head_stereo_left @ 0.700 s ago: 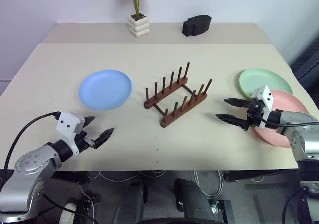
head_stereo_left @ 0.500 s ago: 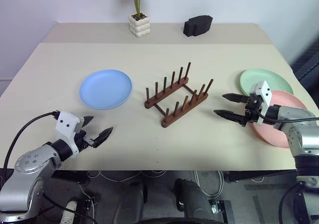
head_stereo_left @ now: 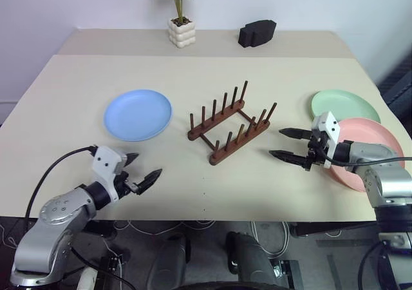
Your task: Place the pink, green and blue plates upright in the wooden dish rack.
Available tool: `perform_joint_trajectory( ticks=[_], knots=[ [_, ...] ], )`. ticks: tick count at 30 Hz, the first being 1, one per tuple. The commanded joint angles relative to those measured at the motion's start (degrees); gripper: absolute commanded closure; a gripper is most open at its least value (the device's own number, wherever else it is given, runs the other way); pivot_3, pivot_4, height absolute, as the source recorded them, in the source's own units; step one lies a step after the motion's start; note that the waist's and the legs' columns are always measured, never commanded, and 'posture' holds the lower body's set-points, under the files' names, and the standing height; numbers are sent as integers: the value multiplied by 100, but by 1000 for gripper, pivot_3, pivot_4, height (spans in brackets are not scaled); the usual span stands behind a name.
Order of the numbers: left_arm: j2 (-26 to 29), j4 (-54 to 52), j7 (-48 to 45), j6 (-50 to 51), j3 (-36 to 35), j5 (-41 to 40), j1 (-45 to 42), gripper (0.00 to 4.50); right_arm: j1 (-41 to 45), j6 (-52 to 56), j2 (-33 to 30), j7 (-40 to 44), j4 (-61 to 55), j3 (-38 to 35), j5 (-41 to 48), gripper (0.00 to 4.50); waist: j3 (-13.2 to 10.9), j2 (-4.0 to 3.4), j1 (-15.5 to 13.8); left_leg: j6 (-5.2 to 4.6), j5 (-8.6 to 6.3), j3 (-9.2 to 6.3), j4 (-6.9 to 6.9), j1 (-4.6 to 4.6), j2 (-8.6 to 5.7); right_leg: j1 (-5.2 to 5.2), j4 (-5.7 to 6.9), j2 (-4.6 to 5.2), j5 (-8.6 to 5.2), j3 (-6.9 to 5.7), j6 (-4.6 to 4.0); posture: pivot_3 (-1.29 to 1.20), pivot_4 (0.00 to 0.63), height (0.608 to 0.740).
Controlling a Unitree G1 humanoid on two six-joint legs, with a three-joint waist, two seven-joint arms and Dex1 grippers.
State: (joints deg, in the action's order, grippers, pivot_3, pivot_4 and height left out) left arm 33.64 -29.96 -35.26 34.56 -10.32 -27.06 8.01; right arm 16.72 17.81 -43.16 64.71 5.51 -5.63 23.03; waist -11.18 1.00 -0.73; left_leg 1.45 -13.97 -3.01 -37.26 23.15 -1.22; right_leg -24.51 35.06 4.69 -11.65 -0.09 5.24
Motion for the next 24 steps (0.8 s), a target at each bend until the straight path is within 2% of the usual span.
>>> perform_joint_trajectory(
  ticks=[1, 8, 10, 19, 23, 24],
  knots=[
    [78, 112, -173, -84, 513, 175, -407, 0, -337, 127, 49, -163, -723, -210, 250, 412, 0, 0, -7, 0, 0, 0, 0, -1, 0, 1, -1, 0, 0, 0, 0, 0, 150, 736],
    [-283, 1101, -238, -320, 2018, 1036, -1649, 0, -845, 86, 368, -512, -1241, -196, 312, 412, 2, -2, 12, 0, 0, 1, -3, -1, -6, 2, 0, -1, 1, 0, 1, 0, 150, 736],
    [-553, 1510, -359, -462, 2357, 1131, -1995, 0, -910, 9, 496, -657, -1269, -202, 276, 412, 2, -2, 8, 0, 0, 0, -1, -3, -7, 3, 2, -3, 1, 0, 2, 0, 150, 736],
    [-1412, 2689, -361, -897, 2799, 1537, -2656, 0, -1793, 250, 669, -1263, -2381, -345, 457, 412, 16, -16, -16, 0, 0, -7, -11, -7, -10, 18, 2, 1, -1, -1, 5, 0, 150, 736],
    [-1729, 2951, -391, -949, 2867, 1585, -2721, 0, -1805, 331, 703, -1389, -2498, -282, 493, 412, 19, -21, -7, -1, 0, -6, -11, -10, -9, 19, 1, 2, -5, -1, 12, 0, 150, 736],
    [-1763, 2960, -378, -963, 2866, 1611, -2705, 249, -1790, 363, 703, -1417, -2534, -279, 517, 376, 19, -22, -6, -1, 0, -6, -11, -10, -10, 19, 1, 2, -6, -1, 13, 0, 150, 736]
  ],
)
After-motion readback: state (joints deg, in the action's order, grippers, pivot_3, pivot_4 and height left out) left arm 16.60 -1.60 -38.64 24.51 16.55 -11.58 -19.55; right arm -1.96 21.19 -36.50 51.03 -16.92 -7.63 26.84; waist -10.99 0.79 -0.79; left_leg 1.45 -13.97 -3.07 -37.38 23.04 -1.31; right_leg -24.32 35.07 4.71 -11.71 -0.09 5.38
